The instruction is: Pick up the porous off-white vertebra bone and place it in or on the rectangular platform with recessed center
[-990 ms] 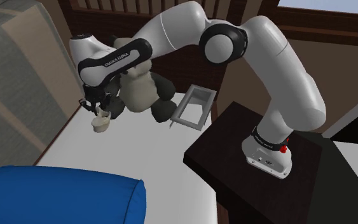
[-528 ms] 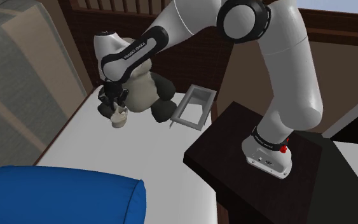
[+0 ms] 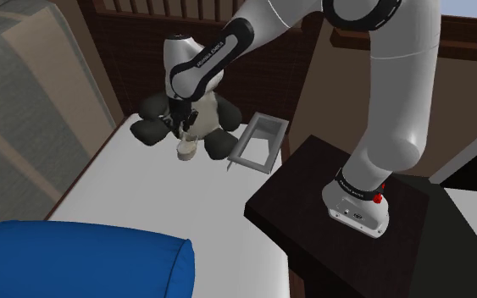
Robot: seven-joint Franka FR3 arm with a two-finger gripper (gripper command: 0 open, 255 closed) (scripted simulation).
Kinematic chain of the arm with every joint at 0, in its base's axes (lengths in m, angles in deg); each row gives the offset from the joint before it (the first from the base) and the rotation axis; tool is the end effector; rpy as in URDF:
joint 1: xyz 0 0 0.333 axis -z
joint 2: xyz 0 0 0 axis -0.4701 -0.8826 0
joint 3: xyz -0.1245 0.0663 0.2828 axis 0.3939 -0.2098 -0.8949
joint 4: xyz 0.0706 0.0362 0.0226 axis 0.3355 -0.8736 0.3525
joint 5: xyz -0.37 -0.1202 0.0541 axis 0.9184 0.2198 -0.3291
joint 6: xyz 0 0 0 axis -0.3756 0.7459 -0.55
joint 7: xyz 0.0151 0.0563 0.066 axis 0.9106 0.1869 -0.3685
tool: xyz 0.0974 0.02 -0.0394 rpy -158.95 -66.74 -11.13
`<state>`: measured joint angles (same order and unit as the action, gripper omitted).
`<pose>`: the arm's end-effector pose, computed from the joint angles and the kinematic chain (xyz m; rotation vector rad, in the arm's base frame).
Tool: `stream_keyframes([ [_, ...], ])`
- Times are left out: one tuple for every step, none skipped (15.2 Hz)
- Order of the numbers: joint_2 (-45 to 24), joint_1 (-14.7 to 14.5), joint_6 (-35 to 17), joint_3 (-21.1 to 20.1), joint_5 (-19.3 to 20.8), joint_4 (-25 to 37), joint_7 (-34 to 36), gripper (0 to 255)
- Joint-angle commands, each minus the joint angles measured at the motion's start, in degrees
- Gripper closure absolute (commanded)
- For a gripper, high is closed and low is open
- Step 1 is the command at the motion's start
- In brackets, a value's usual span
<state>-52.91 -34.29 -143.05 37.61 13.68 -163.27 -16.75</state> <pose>0.5915 0.2165 0.2594 -3.0042 0.2408 -0.0166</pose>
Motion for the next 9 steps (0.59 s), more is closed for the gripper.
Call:
stream_keyframes([
  [2.05, 2.25, -1.64, 0.03, -1.02, -4.65, -2.5, 255],
  [3.27, 3.32, -2.27, 0.0, -1.54, -6.6, -3.81, 255],
  [4.47, 4.37, -2.86, -0.01, -2.08, -8.47, -5.16, 255],
  [5.63, 5.43, -3.41, -0.01, -2.63, -10.28, -6.56, 255],
  [6.76, 6.49, -3.92, 0.01, -3.19, -12.01, -7.99, 255],
  [7.86, 7.53, -4.39, 0.06, -3.77, -13.68, -9.47, 255],
  [8.92, 8.59, -4.82, 0.12, -4.35, -15.29, -10.98, 255],
  [9.96, 9.63, -5.21, 0.21, -4.93, -16.83, -12.53, 255],
  [10.97, 10.69, -5.56, 0.32, -5.5, -18.31, -14.1, 255],
])
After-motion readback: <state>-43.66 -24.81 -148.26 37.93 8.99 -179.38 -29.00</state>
